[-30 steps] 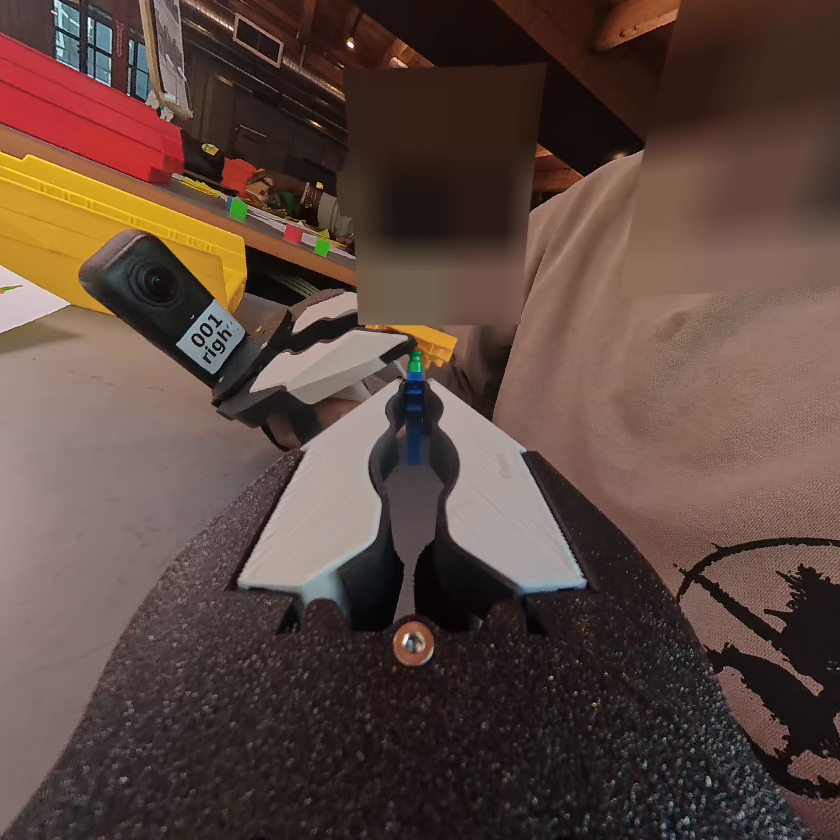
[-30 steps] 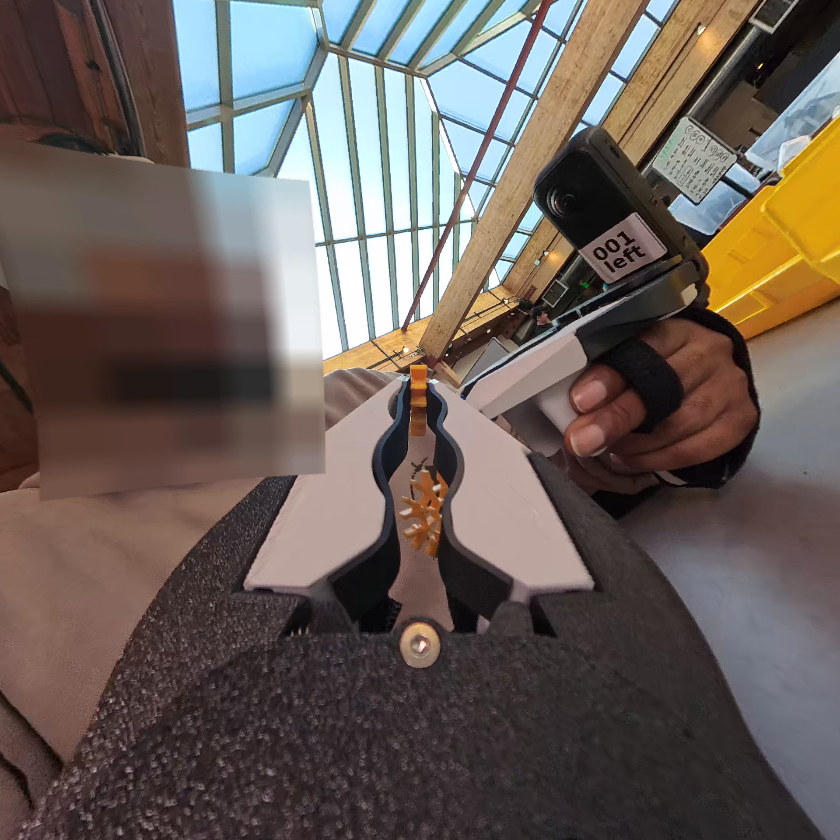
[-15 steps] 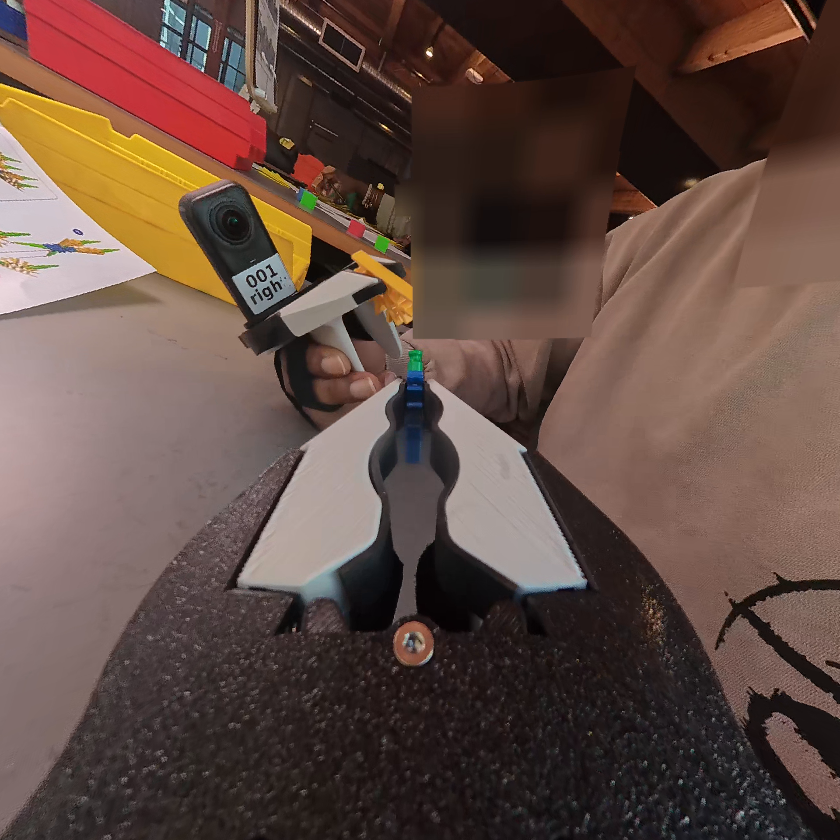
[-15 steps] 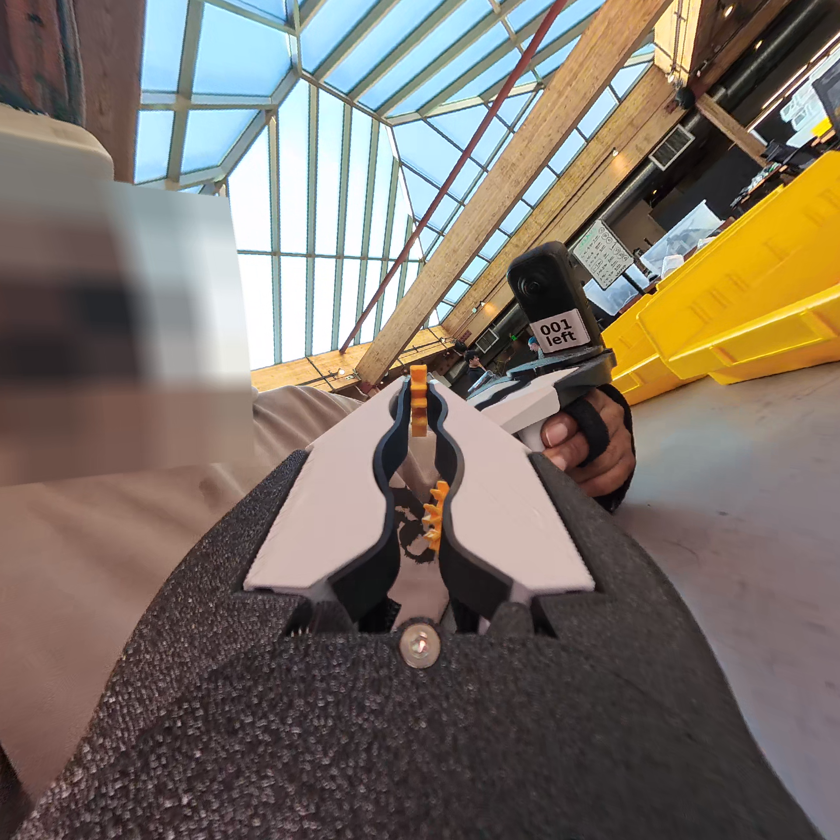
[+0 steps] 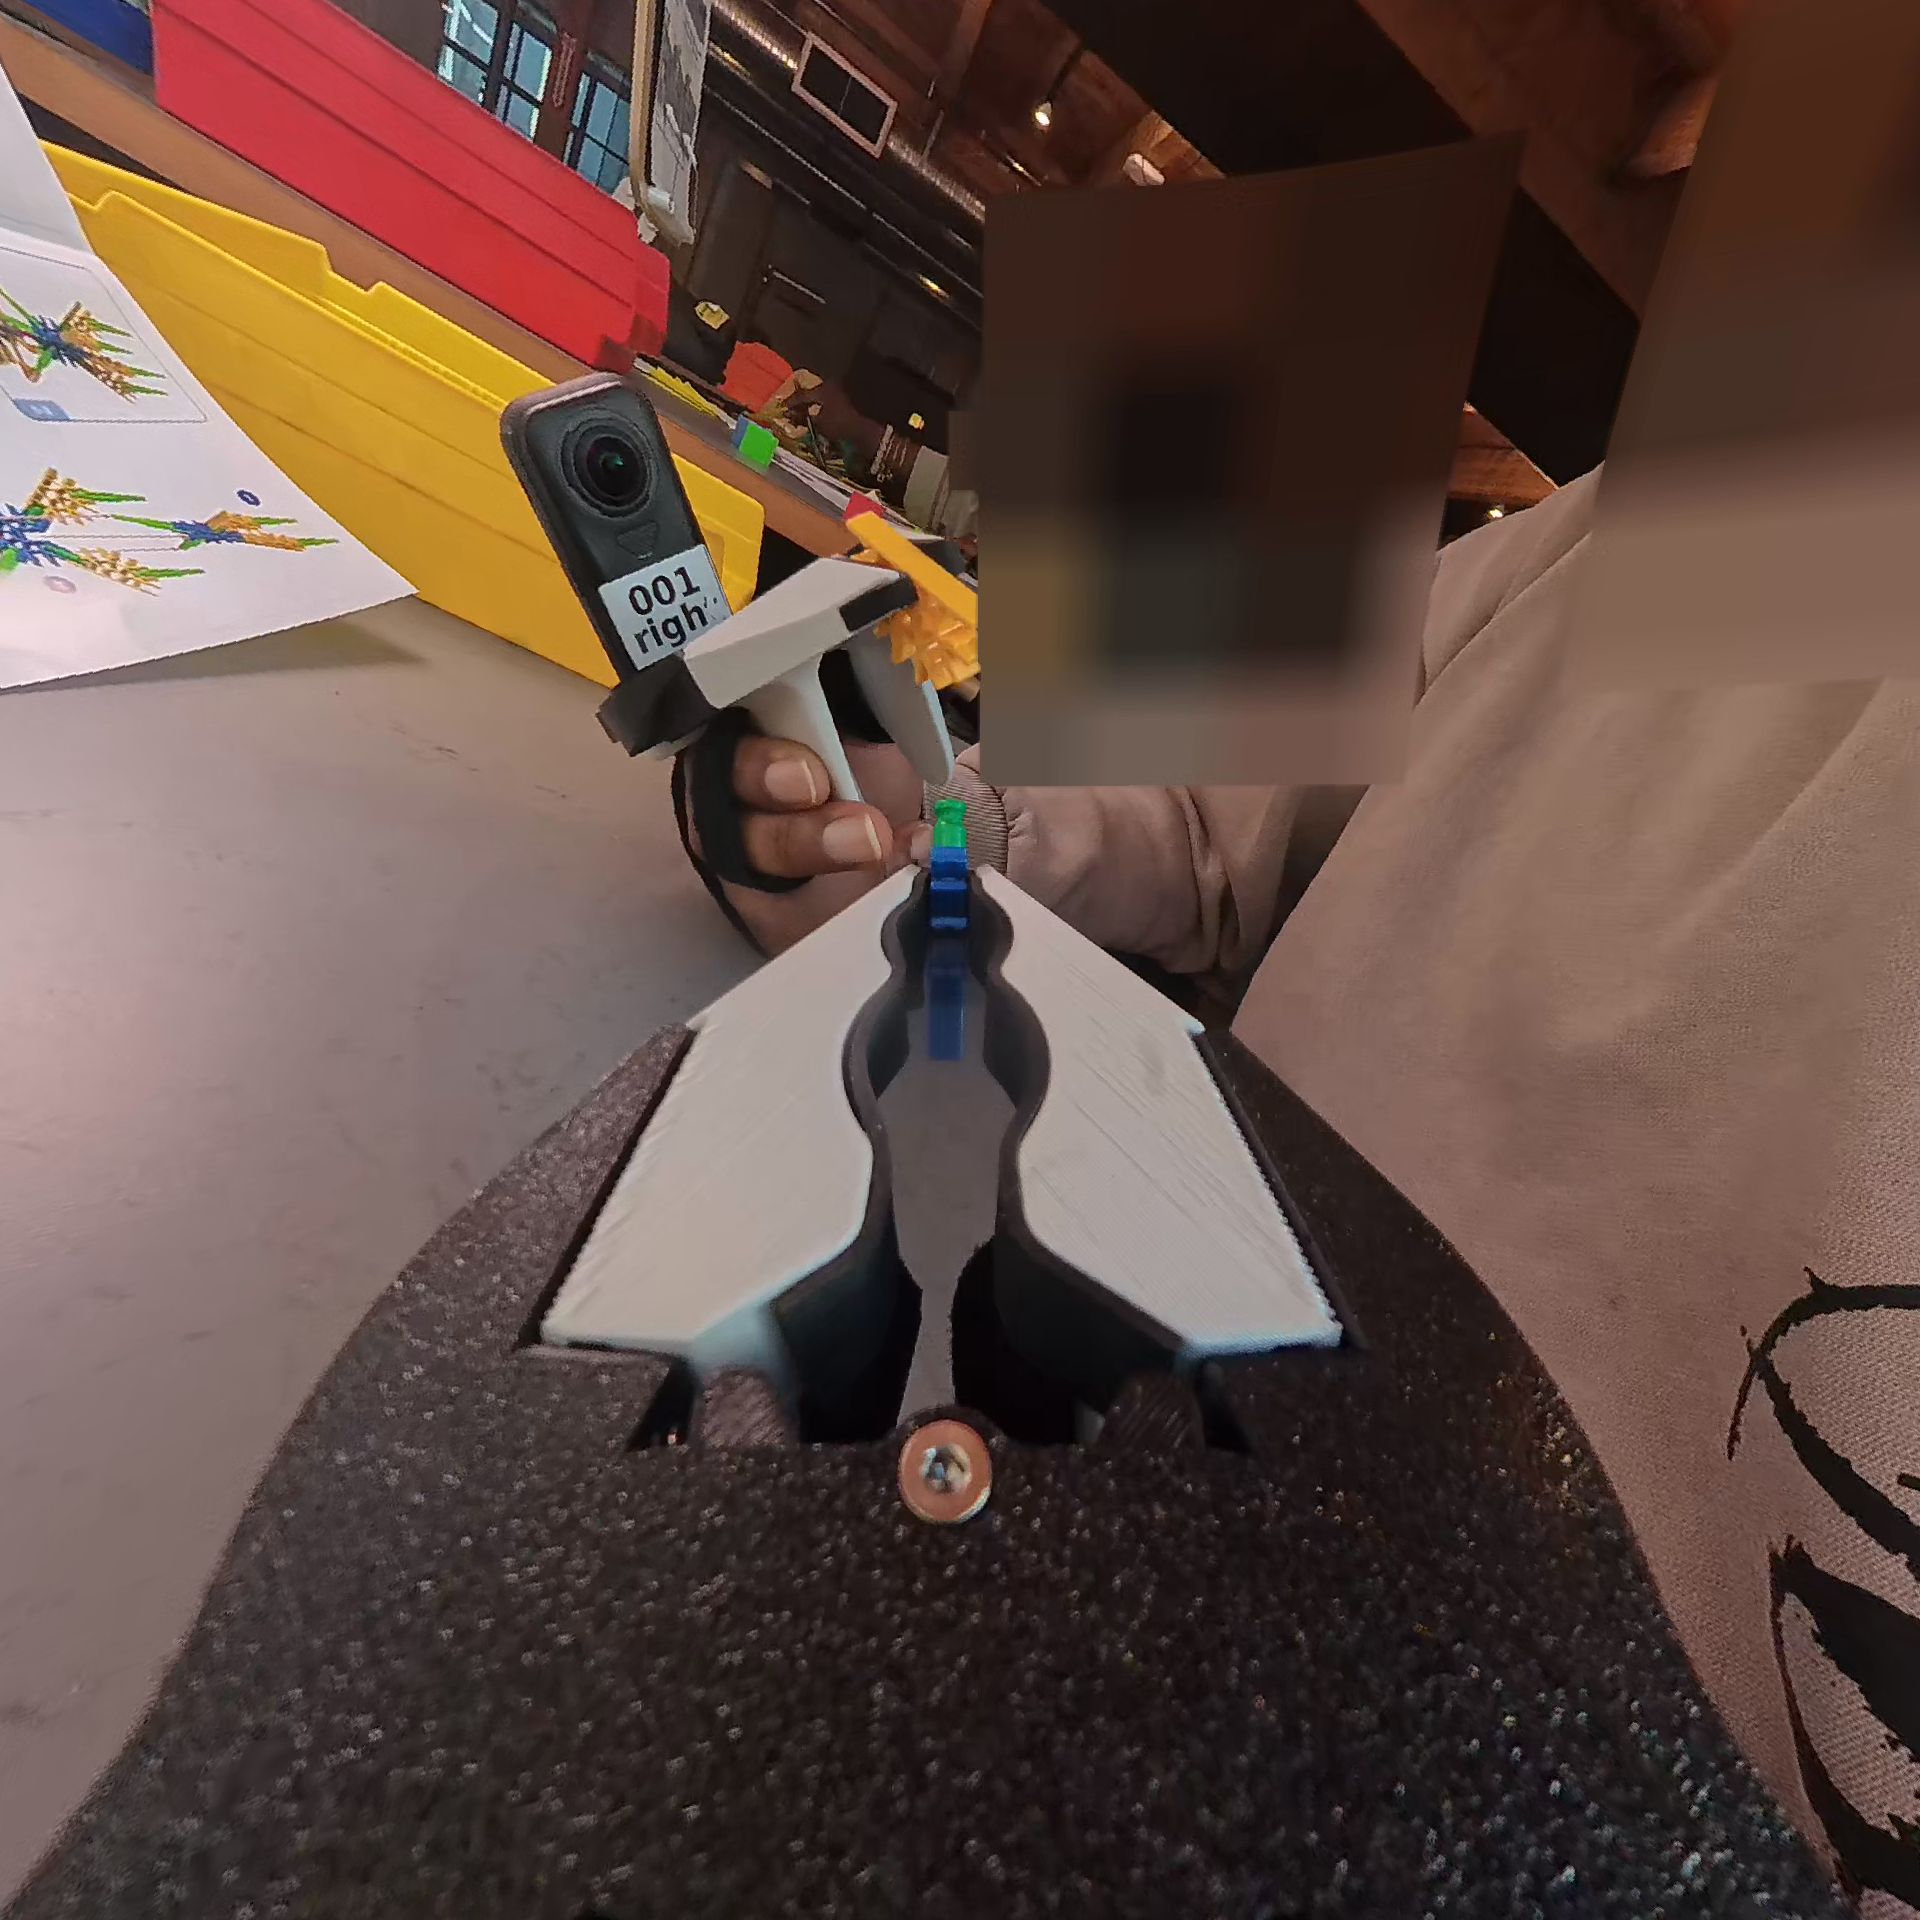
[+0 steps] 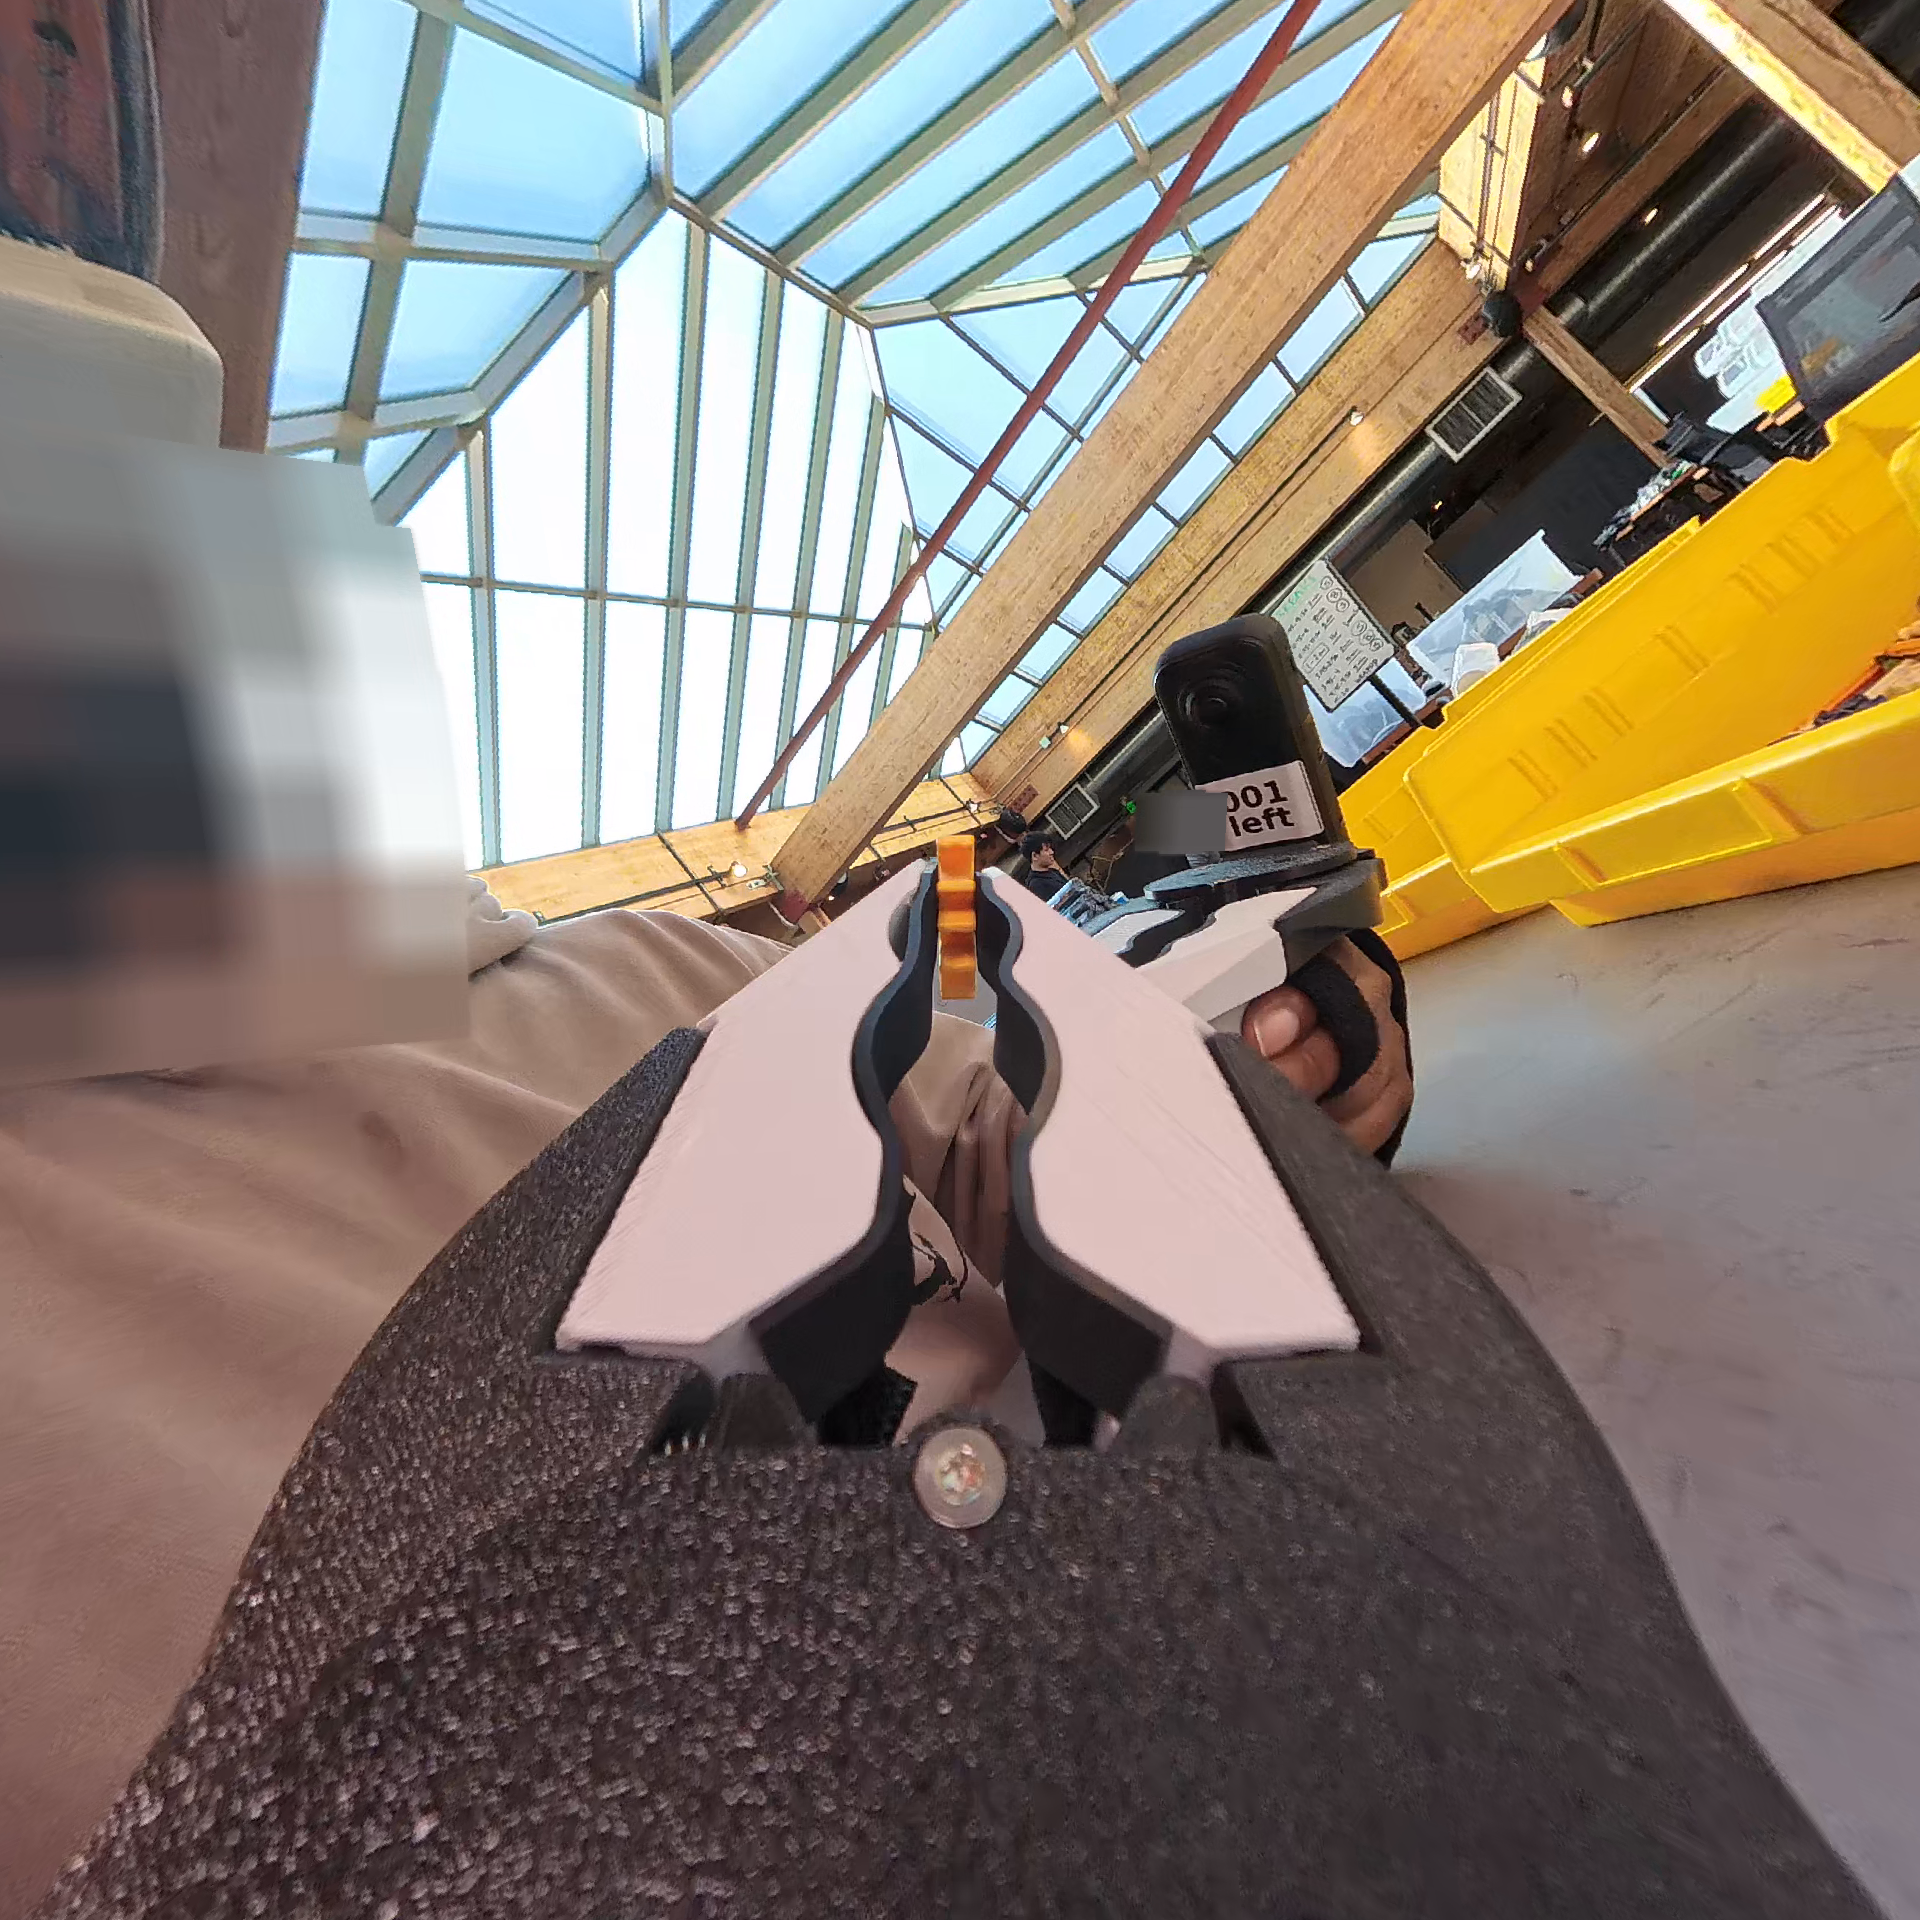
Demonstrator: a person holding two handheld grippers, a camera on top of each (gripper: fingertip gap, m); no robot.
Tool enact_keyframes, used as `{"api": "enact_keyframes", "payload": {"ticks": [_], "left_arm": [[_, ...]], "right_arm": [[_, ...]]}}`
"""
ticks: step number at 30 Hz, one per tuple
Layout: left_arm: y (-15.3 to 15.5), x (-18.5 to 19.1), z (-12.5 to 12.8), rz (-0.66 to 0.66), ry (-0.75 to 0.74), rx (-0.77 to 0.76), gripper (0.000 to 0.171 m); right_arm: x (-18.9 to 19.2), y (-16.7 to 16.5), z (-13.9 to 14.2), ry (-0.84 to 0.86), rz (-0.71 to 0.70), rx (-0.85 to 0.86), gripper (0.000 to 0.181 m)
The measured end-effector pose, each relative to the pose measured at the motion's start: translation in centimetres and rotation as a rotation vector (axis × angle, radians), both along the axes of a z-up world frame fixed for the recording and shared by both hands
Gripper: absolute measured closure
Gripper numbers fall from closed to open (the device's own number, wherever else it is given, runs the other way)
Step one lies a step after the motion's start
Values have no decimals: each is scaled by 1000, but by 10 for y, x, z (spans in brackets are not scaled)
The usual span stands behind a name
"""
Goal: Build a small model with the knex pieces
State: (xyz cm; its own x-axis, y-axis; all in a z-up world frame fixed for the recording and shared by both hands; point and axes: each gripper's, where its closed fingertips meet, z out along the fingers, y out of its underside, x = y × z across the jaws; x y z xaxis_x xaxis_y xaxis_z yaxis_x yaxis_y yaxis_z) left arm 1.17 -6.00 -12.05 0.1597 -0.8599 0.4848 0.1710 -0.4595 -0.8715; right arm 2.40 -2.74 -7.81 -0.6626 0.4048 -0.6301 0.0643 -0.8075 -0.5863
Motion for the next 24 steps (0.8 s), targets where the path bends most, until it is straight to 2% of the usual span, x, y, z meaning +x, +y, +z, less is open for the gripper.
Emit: {"api": "enact_keyframes", "payload": {"ticks": [4, 8, 11, 14, 20, 23, 24], "left_arm": [[-1, 1, 3, 9, 6, 16, 166], [11, -3, -5, 105, 80, 4, 166], [28, -12, -20, 214, 165, -47, 166], [37, -17, -45, 266, 295, -116, 166], [33, -13, -72, 250, 445, -195, 165], [34, -17, -82, 265, 504, -228, 158], [36, -19, -81, 279, 509, -213, 146]], "right_arm": [[-1, 5, 3, -15, -48, 8, 179], [0, 12, 7, -59, -169, 119, 179], [5, 25, 7, -98, -291, 195, 179], [7, 37, -2, -156, -372, 216, 179], [-2, 36, -17, -237, -362, 198, 179], [-10, 28, -34, -318, -350, 269, 178], [-13, 24, -38, -338, -340, 293, 178]]}}
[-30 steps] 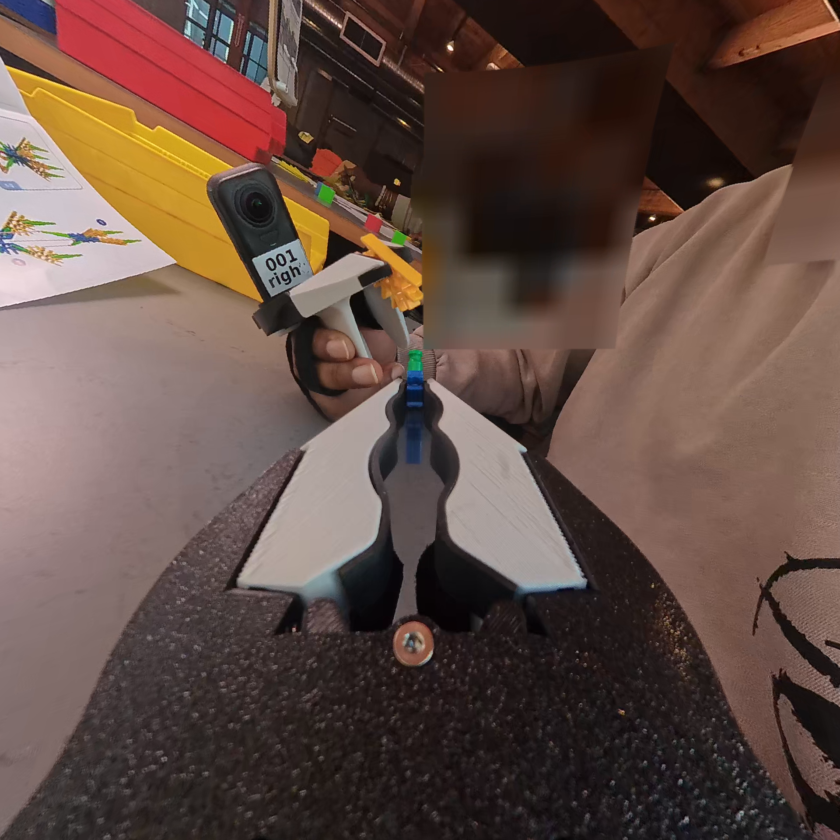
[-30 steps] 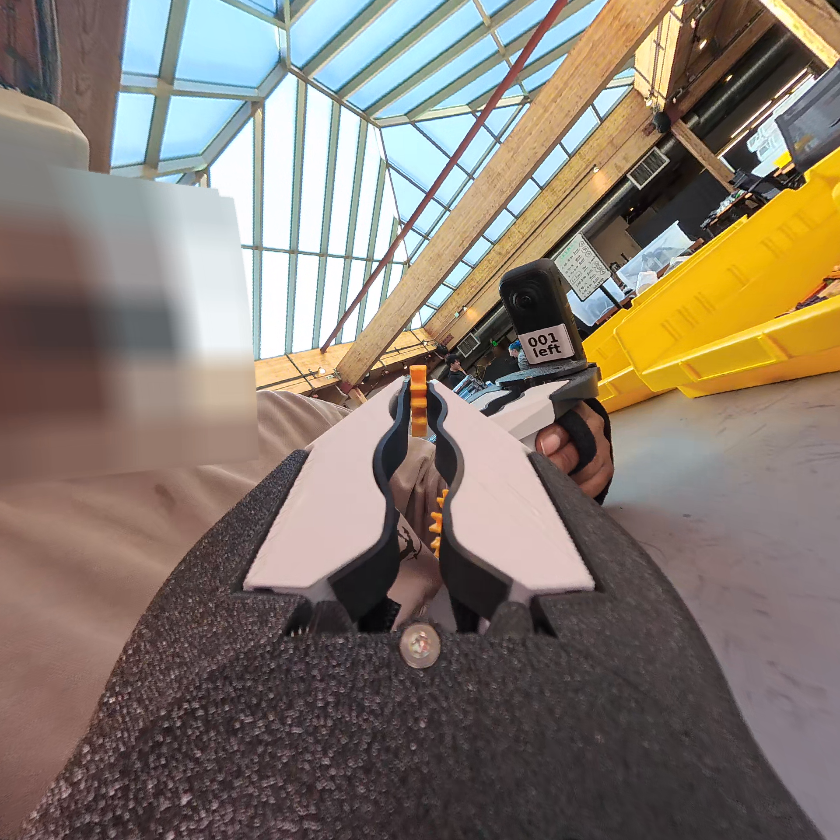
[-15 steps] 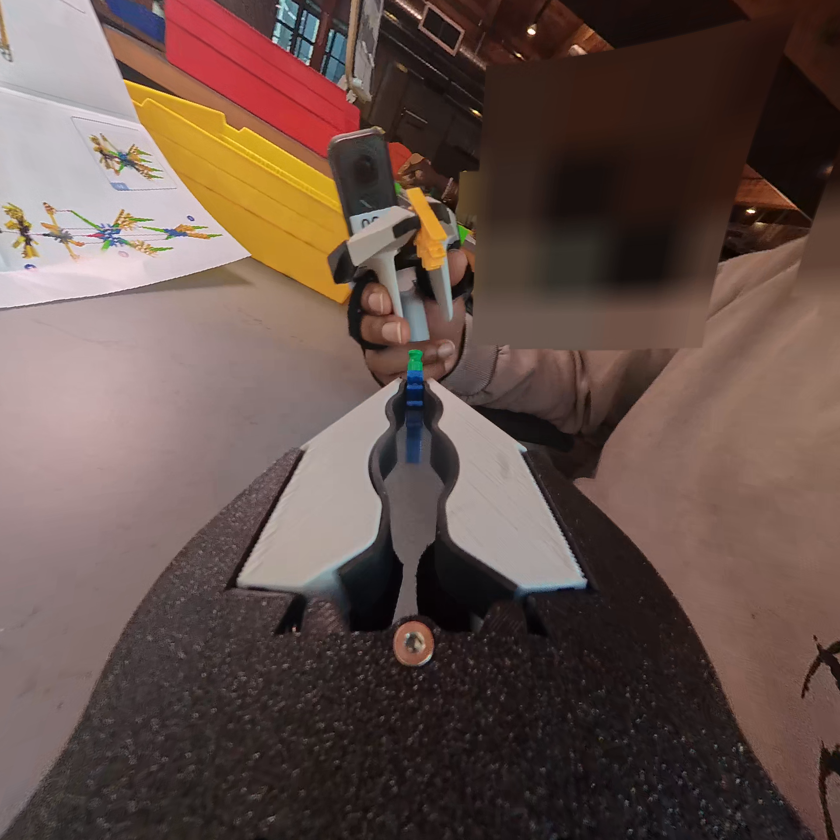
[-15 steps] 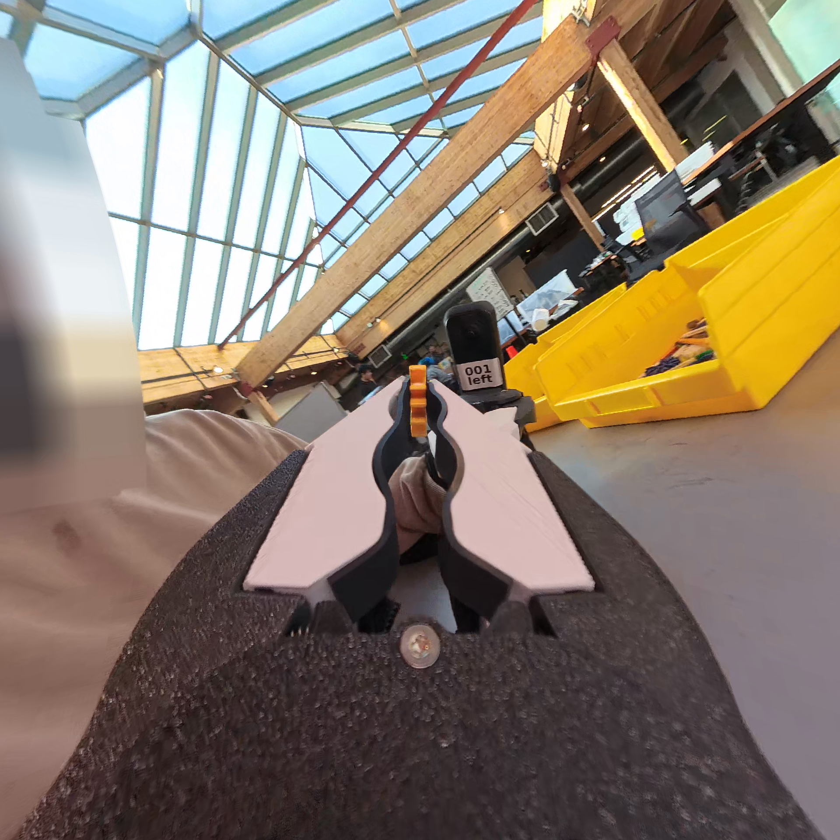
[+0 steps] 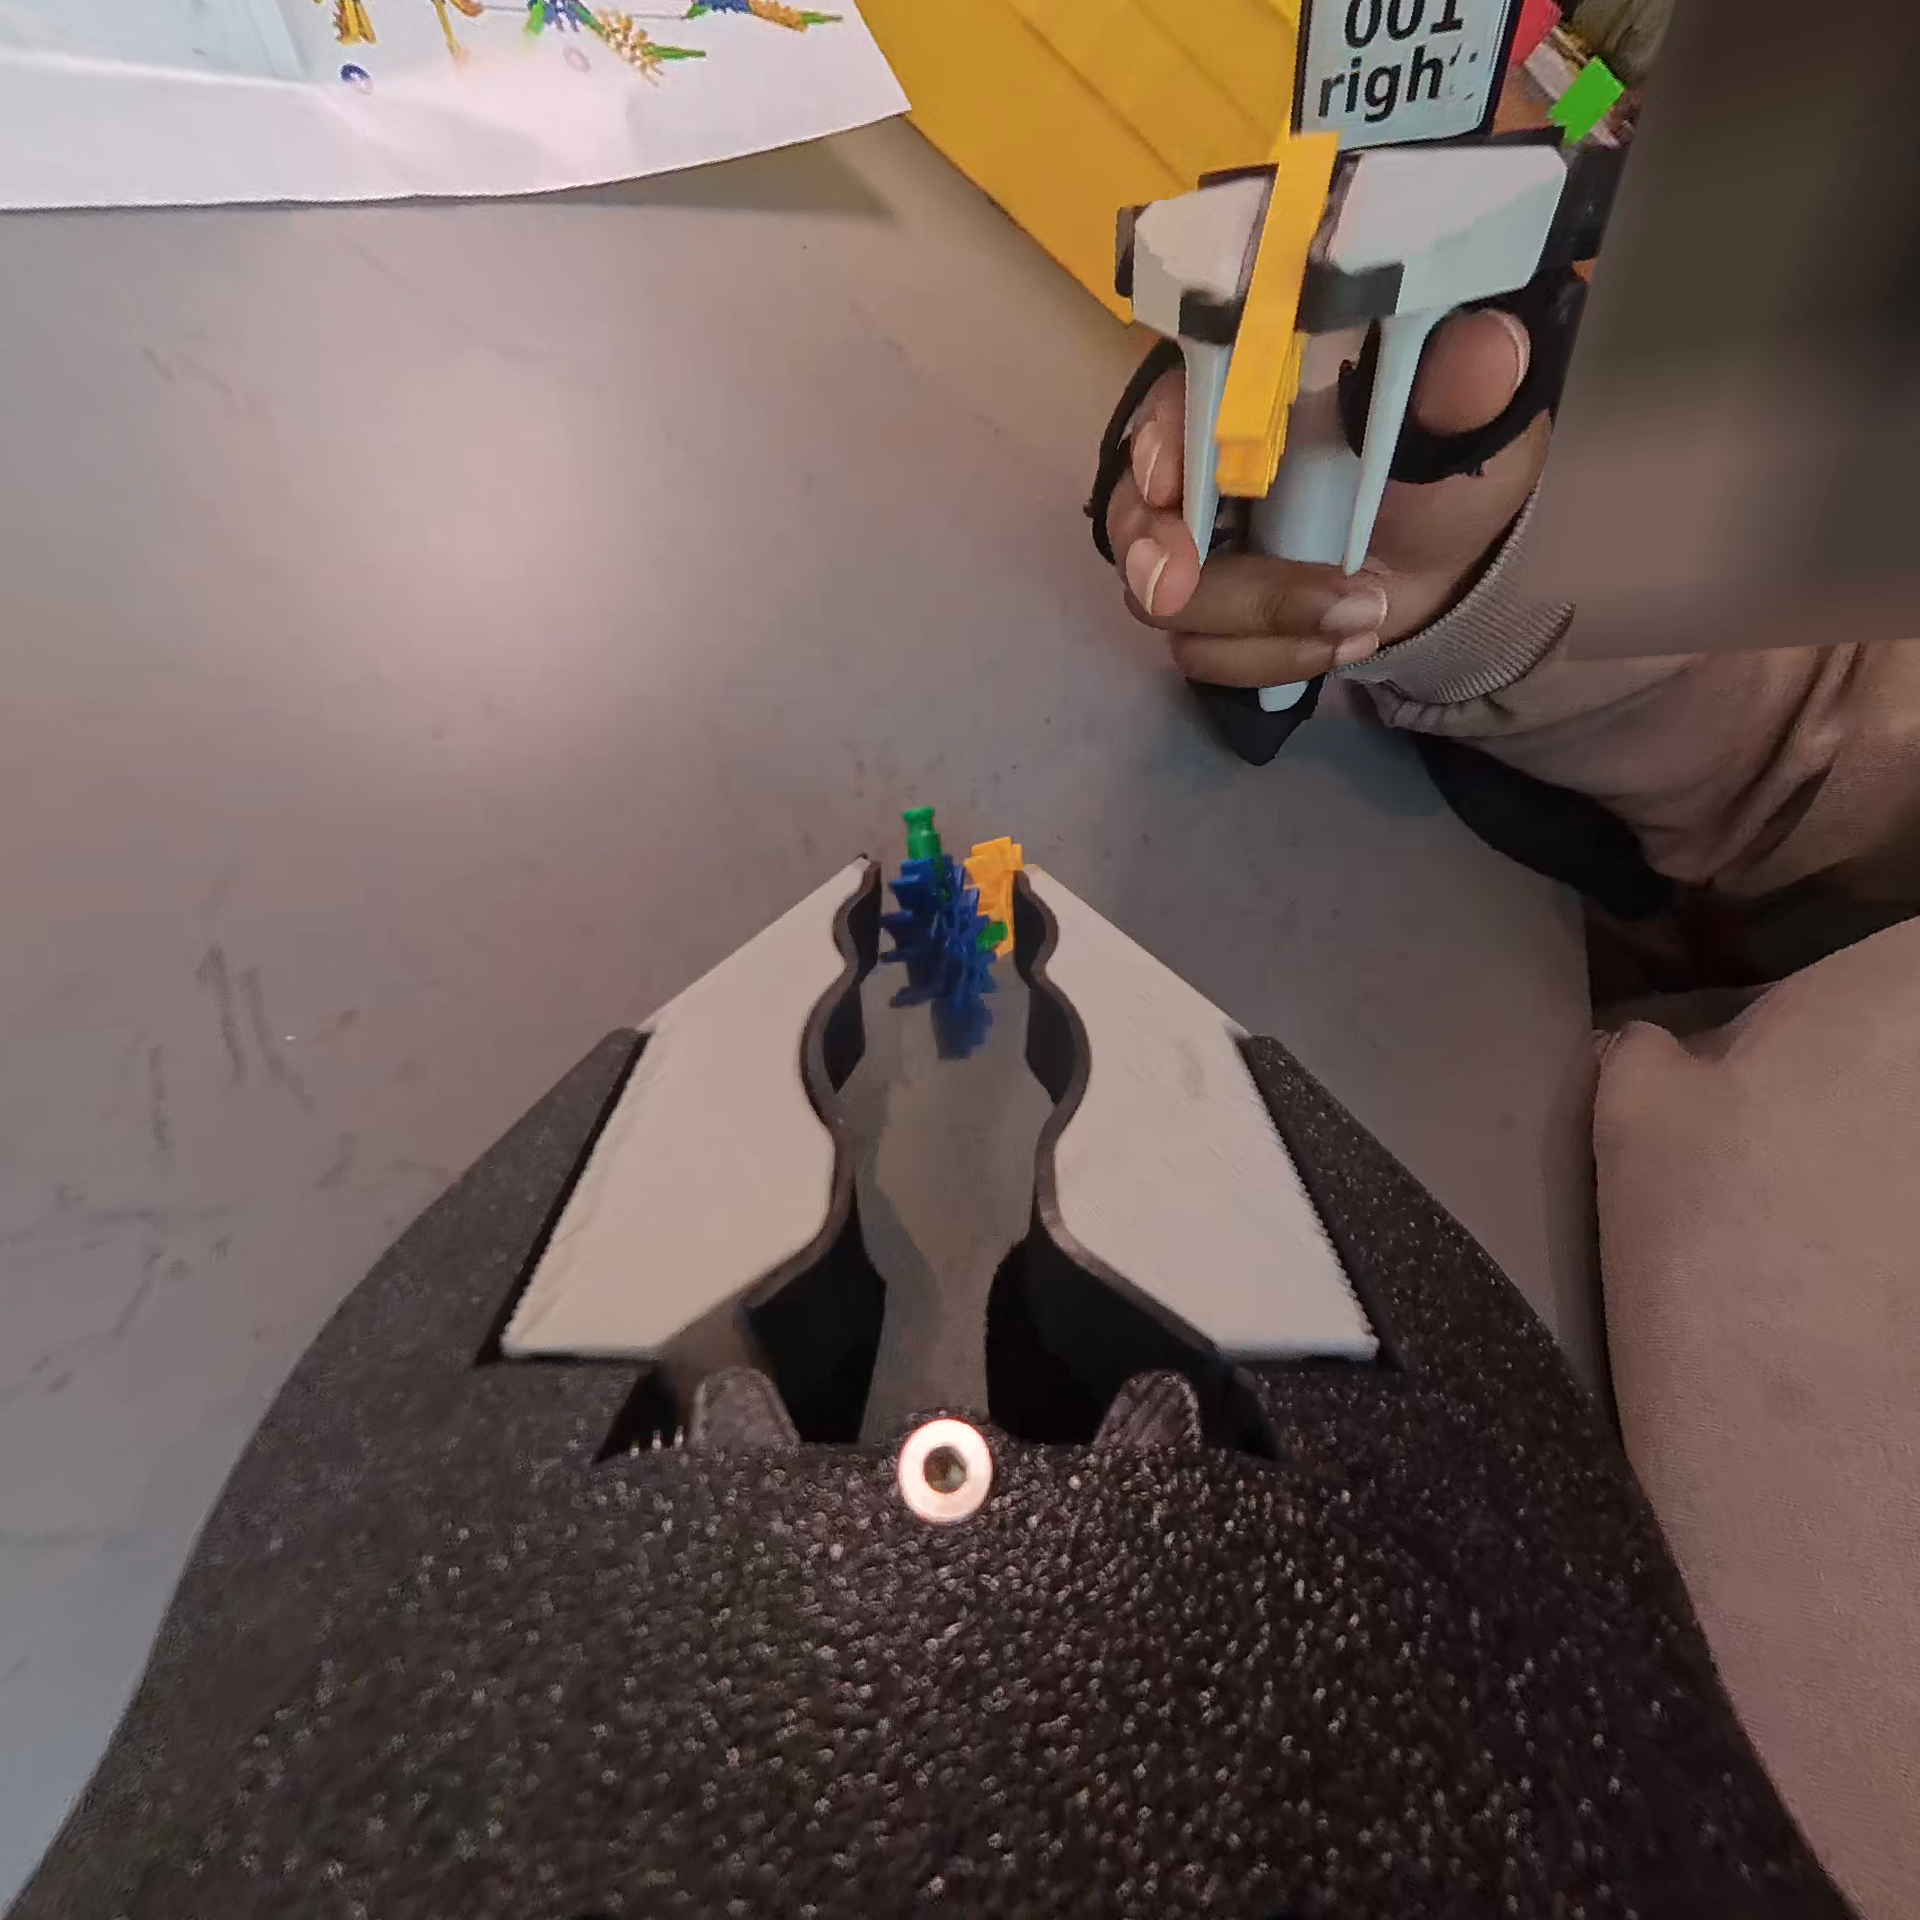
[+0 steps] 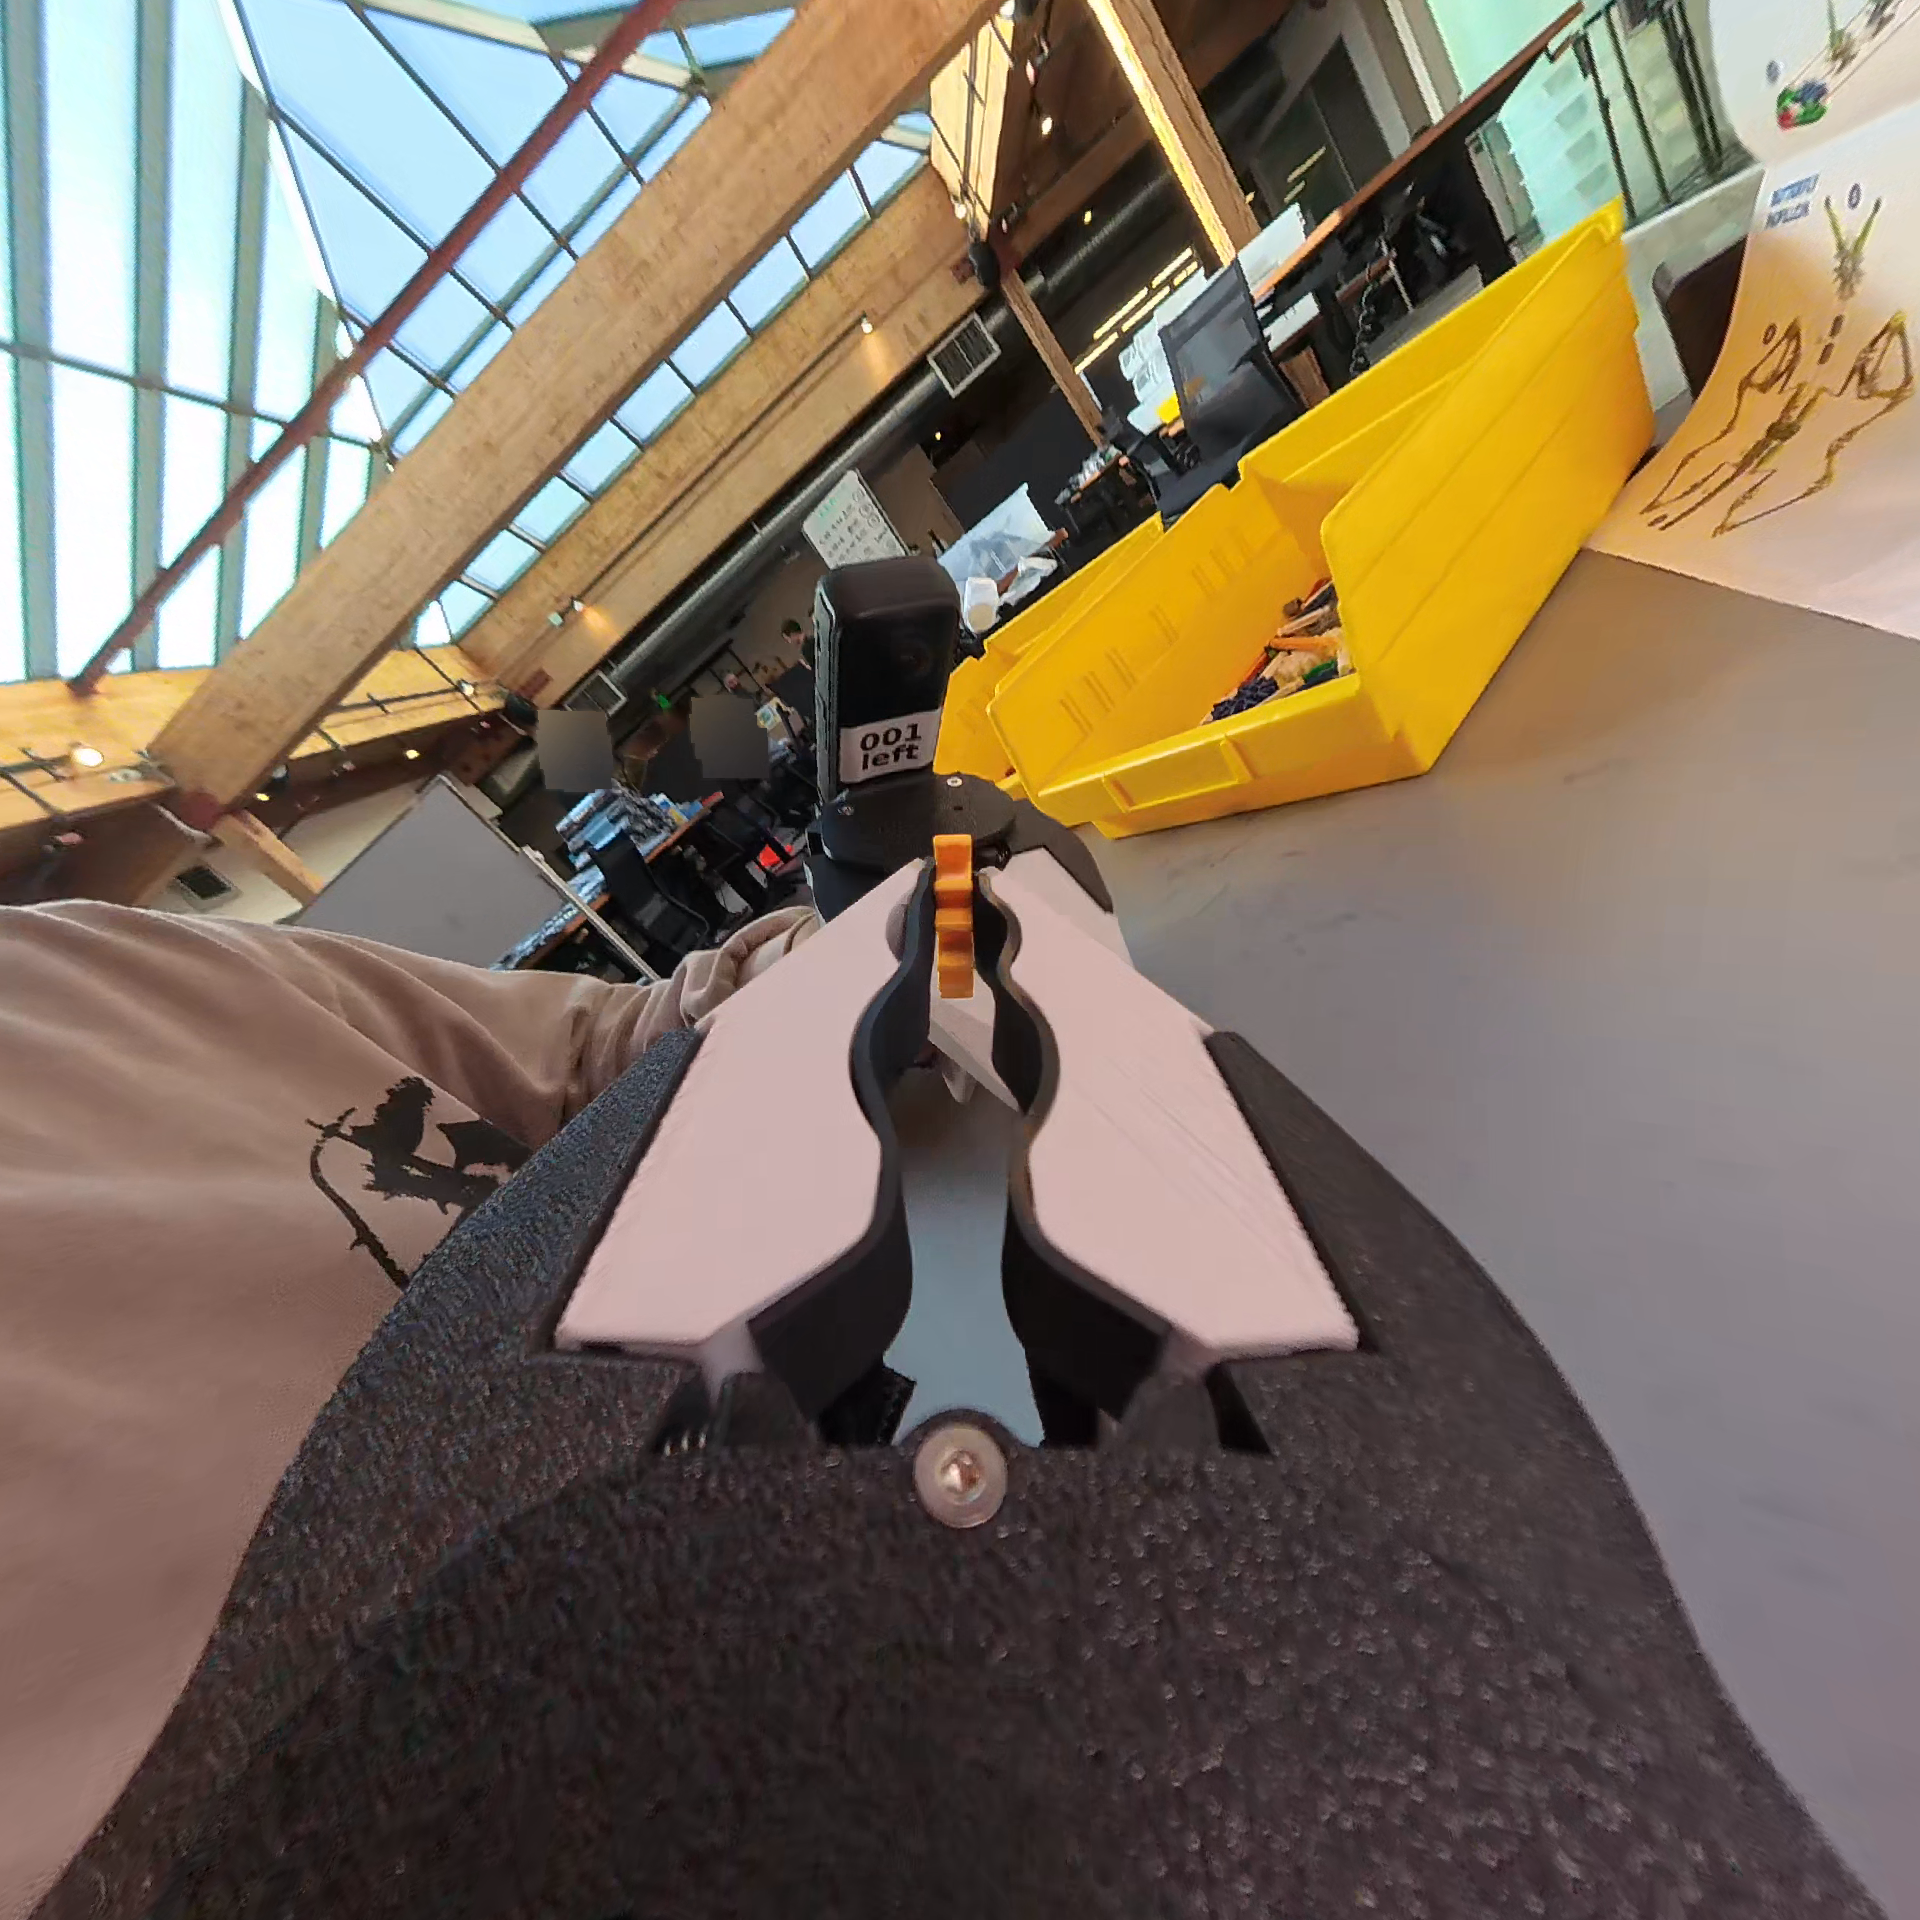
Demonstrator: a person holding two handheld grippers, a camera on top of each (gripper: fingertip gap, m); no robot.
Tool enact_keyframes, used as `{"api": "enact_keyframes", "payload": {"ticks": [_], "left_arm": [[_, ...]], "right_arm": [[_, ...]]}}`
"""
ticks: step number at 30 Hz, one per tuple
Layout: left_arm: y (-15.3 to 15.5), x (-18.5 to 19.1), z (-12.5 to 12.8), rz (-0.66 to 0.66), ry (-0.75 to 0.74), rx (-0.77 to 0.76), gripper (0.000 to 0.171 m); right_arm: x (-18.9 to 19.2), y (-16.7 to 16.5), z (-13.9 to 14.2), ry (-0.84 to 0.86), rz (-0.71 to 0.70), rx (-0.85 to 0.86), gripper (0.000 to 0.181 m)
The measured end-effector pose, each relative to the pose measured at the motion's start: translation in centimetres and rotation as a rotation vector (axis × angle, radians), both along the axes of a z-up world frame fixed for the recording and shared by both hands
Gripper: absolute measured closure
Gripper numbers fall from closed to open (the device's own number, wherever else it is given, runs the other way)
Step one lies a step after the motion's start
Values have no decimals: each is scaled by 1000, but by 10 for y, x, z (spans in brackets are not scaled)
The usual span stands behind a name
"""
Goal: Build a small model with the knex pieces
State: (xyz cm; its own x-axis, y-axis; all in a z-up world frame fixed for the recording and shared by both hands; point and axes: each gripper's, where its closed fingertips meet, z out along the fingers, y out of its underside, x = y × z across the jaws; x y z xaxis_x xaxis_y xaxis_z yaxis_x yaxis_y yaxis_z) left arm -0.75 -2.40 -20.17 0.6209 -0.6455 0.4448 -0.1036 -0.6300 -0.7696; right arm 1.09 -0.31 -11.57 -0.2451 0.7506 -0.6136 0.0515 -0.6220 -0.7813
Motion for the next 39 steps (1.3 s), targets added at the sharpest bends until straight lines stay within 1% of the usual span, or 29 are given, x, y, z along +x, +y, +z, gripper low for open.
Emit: {"api": "enact_keyframes", "payload": {"ticks": [1, 2, 5, 7, 8, 9, 10, 11, 15, 17, 19, 20, 22, 23, 24, 25, 26, 28, 30, 31, 32, 34, 36, 37, 38, 39], "left_arm": [[3, -2, 6, 13, -6, 36, 139], [4, -3, 16, 13, -30, 84, 135], [-4, 3, 53, -46, -141, 228, 135], [-12, 10, 65, -87, -187, 270, 138], [-15, 13, 67, -109, -208, 273, 140], [-19, 16, 68, -130, -226, 265, 149], [-19, 18, 67, -135, -230, 255, 155], [-18, 17, 64, -127, -221, 250, 164], [-16, 12, 67, -111, -176, 275, 166], [-12, 0, 76, -67, -124, 332, 166], [-1, -33, 98, 71, -33, 429, 166], [6, -59, 113, 176, 40, 491, 166], [11, -127, 146, 424, 190, 586, 166], [7, -164, 160, 547, 260, 603, 166], [0, -203, 170, 669, 334, 599, 165], [-10, -242, 175, 783, 412, 571, 166], [-23, -279, 174, 881, 484, 518, 166], [-53, -342, 161, 1034, 590, 380, 166], [-81, -389, 135, 1121, 685, 226, 165], [-93, -408, 122, 1149, 723, 161, 166], [-102, -420, 110, 1166, 736, 113, 165], [-112, -427, 96, 1173, 695, 71, 157], [-110, -421, 100, 1175, 638, 112, 153], [-105, -412, 106, 1162, 607, 149, 151], [-95, -398, 113, 1123, 563, 191, 150], [-82, -375, 120, 1052, 503, 236, 149]], "right_arm": [[-2, -4, -2, -14, 11, 14, 178], [-4, -7, -3, -20, 19, 25, 178], [-7, -17, -4, -27, 48, 40, 178], [-10, -24, -6, -33, 67, 47, 178], [-11, -27, -7, -36, 79, 47, 178], [-13, -29, -9, -37, 86, 49, 178], [-14, -32, -9, -38, 97, 52, 178], [-15, -35, -10, -38, 109, 55, 178], [-16, -33, -10, -51, 90, 86, 174], [-15, -27, -12, -77, 51, 147, 167], [-12, -21, -18, -145, 13, 250, 158], [-10, -18, -27, -210, 1, 329, 153], [-8, -15, -49, -366, -15, 513, 141], [-7, -15, -61, -435, -13, 585, 134], [-7, -17, -71, -490, -1, 630, 129], [-8, -21, -80, -538, 24, 652, 124], [-8, -26, -88, -580, 50, 669, 120], [-7, -33, -103, -653, 93, 716, 118], [-4, -37, -117, -725, 124, 755, 117], [-4, -35, -118, -739, 115, 785, 122], [-4, -34, -120, -762, 113, 801, 126], [-5, -33, -122, -781, 117, 814, 130], [-5, -34, -122, -782, 122, 812, 132], [-5, -33, -121, -779, 117, 814, 139], [-5, -31, -121, -775, 110, 823, 150], [-6, -30, -121, -773, 104, 834, 156]]}}
